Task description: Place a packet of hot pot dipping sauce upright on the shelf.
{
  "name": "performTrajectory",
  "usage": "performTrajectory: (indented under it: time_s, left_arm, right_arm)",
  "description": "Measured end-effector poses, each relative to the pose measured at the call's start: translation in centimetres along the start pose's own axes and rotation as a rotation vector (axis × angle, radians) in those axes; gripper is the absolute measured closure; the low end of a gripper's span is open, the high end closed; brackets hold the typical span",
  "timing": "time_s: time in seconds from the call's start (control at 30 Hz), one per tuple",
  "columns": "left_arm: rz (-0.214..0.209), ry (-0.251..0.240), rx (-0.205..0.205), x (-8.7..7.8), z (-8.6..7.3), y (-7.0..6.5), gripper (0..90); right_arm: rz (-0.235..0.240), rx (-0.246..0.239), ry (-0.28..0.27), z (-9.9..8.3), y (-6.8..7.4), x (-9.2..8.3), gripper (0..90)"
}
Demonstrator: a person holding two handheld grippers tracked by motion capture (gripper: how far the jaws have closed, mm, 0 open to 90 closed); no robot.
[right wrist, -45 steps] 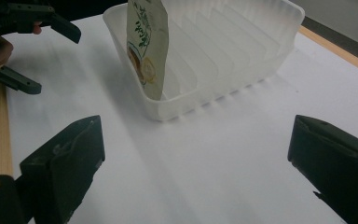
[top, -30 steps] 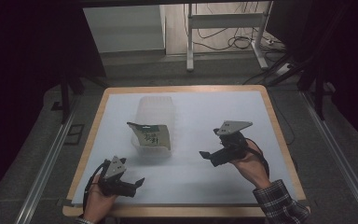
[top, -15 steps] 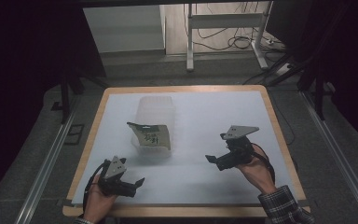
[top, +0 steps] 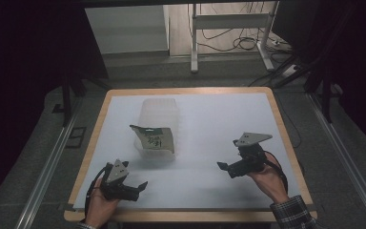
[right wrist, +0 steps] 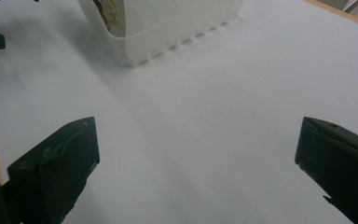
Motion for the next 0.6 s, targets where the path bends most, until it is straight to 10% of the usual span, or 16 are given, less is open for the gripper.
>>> performTrajectory:
  time_s: [0.6]
  left_arm:
    - [0.007, -0.001, 0.005, 0.0, 0.0, 0.0, 0.0]
  right_arm:
    - [-0.07, 0.043, -0.019, -2.3, -0.5, -3.4, 0.0]
Point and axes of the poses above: each handheld gripper's, and its own axes: x roughly forward along the jaws, z roughly out of its top, y roughly to its left, the point moved 3 cm from there along x, roughly forward along the jaws, and after that the axes turned 4 degrees about z, right-handed, at the moved point
